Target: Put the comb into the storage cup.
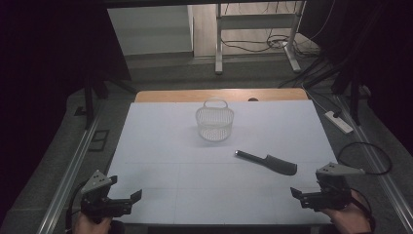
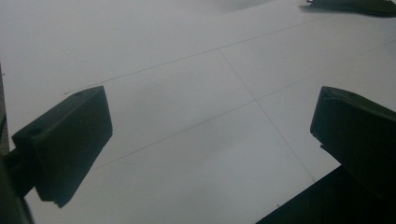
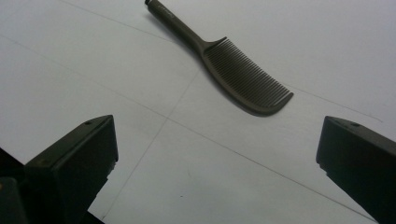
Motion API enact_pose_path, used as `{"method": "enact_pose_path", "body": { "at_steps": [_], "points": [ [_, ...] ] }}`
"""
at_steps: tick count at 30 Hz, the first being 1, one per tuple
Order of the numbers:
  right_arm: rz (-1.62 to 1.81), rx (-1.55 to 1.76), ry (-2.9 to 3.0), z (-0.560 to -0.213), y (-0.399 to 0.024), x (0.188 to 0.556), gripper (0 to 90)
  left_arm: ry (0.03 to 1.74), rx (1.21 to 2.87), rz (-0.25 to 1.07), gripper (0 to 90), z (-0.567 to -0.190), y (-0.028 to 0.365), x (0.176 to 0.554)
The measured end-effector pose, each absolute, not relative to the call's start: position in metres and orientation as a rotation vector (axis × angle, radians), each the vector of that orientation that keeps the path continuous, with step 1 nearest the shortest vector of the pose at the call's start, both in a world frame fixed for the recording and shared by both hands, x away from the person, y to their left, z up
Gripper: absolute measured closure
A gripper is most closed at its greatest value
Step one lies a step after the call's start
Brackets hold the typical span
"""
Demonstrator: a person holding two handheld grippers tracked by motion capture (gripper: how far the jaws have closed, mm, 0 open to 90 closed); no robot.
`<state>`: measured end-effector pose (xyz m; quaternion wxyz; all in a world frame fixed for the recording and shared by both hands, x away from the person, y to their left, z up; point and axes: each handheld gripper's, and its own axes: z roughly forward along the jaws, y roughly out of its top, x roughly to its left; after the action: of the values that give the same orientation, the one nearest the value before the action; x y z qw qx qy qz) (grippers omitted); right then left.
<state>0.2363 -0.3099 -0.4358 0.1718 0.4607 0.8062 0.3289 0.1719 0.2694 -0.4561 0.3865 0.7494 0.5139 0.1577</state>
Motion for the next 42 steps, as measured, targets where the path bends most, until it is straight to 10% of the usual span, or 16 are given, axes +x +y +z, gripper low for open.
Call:
{"method": "enact_pose_path", "body": {
  "at_steps": [42],
  "points": [
    [0.962, 1.212, 2.415, -0.438, -0.278, 0.288, 0.0, 1.309, 1.891, 0.384, 0.0, -0.457, 0.271, 0.172]
  ]
}}
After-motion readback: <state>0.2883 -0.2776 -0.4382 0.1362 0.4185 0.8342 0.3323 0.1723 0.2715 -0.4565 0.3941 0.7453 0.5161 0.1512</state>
